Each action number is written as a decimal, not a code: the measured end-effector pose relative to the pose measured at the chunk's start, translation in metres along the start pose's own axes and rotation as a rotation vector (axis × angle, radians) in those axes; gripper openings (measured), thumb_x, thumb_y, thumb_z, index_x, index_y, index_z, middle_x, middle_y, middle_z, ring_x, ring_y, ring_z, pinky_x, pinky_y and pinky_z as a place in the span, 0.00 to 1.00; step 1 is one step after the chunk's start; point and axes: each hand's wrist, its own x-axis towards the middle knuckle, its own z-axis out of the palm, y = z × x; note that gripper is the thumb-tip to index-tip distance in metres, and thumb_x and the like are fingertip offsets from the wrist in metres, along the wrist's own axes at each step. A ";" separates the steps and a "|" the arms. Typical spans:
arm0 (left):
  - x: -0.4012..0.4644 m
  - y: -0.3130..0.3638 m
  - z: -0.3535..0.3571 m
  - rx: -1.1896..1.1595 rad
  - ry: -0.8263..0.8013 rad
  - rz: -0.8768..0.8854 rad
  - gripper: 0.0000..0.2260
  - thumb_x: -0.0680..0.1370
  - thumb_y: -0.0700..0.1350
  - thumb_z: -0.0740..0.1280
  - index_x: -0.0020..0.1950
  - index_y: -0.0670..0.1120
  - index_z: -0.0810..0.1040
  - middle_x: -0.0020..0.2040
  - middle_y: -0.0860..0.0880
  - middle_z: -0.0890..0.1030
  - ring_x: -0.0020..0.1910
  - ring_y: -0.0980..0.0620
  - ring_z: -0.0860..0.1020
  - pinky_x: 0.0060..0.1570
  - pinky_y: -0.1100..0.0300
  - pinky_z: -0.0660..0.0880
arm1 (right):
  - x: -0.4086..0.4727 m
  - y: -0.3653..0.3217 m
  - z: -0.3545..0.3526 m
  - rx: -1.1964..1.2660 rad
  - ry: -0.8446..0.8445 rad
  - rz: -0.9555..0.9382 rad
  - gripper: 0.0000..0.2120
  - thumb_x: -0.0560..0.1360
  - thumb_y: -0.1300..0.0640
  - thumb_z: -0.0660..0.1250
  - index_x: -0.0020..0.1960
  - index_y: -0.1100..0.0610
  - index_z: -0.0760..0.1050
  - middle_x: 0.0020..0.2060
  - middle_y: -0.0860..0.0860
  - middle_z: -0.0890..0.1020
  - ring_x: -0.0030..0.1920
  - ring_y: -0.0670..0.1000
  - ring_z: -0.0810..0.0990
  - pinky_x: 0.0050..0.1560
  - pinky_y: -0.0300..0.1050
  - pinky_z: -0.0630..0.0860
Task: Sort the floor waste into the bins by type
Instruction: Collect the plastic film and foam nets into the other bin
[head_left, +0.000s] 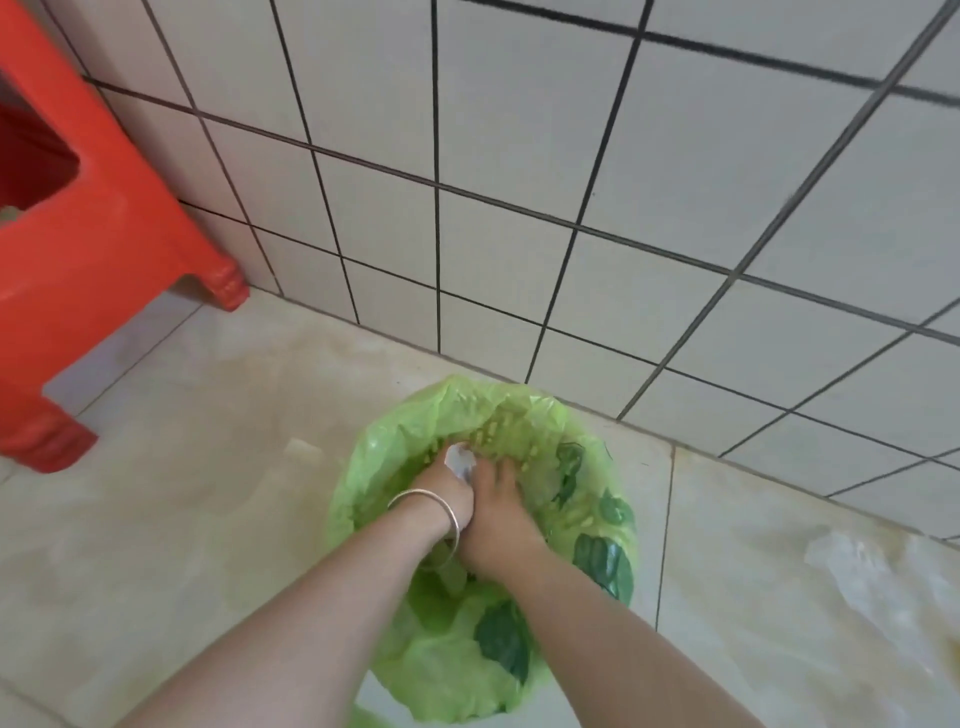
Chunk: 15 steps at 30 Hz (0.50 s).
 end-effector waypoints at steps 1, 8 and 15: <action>0.008 -0.005 0.000 0.068 -0.038 -0.013 0.22 0.82 0.42 0.51 0.77 0.44 0.54 0.73 0.43 0.67 0.70 0.45 0.68 0.67 0.61 0.63 | 0.006 -0.002 0.002 0.009 -0.071 0.023 0.31 0.77 0.56 0.58 0.77 0.56 0.50 0.73 0.59 0.55 0.71 0.64 0.57 0.71 0.52 0.60; 0.063 -0.035 0.031 0.404 -0.197 -0.166 0.23 0.83 0.49 0.45 0.76 0.43 0.56 0.78 0.42 0.54 0.77 0.44 0.55 0.75 0.52 0.52 | 0.036 0.015 0.006 0.067 -0.373 0.117 0.31 0.74 0.54 0.69 0.72 0.58 0.62 0.67 0.57 0.71 0.64 0.58 0.73 0.65 0.48 0.71; 0.031 -0.015 0.023 0.608 -0.148 -0.197 0.30 0.80 0.47 0.56 0.78 0.50 0.45 0.77 0.40 0.54 0.75 0.41 0.59 0.73 0.49 0.61 | 0.017 0.014 -0.024 -0.084 -0.233 0.180 0.22 0.75 0.60 0.66 0.68 0.62 0.67 0.60 0.58 0.76 0.58 0.58 0.78 0.53 0.48 0.76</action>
